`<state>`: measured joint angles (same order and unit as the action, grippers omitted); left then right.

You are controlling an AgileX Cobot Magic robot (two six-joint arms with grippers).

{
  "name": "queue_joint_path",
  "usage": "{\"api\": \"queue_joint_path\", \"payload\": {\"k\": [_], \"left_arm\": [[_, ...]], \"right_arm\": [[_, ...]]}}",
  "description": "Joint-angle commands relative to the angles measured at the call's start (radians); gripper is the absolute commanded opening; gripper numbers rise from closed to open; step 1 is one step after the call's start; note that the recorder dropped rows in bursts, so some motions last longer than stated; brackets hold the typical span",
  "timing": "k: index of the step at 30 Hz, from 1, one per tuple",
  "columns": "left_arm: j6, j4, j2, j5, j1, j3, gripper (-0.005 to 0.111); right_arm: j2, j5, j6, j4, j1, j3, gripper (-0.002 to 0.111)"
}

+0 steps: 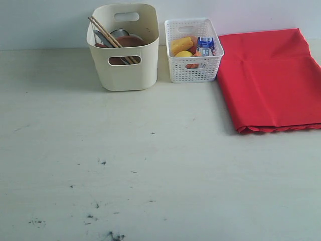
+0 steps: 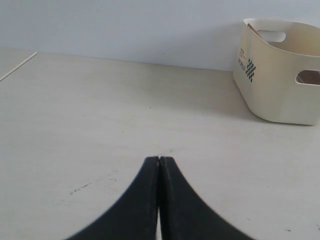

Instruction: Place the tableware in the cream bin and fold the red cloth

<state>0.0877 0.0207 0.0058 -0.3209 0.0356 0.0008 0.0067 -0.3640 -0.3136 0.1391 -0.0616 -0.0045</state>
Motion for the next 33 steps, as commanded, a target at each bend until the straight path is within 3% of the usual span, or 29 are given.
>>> {"api": "queue_joint_path", "payload": {"k": [1,6,11,33], "left_arm": [[-0.003,-0.007,-0.006,0.005,0.001,-0.001,0.001],[-0.003,-0.007,-0.006,0.005,0.001,-0.001,0.001],[-0.003,-0.007,-0.006,0.005,0.001,-0.001,0.001],[-0.003,-0.007,-0.006,0.005,0.001,-0.001,0.001]], "right_arm": [[-0.007,-0.003,-0.002,-0.005,-0.003,0.005,0.000],[-0.007,-0.003,0.003,-0.005,-0.003,0.005,0.000],[-0.007,0.007,0.178,-0.139,-0.003,0.005,0.000],[-0.007,0.005,0.182,-0.147,-0.003,0.005,0.000]]}}
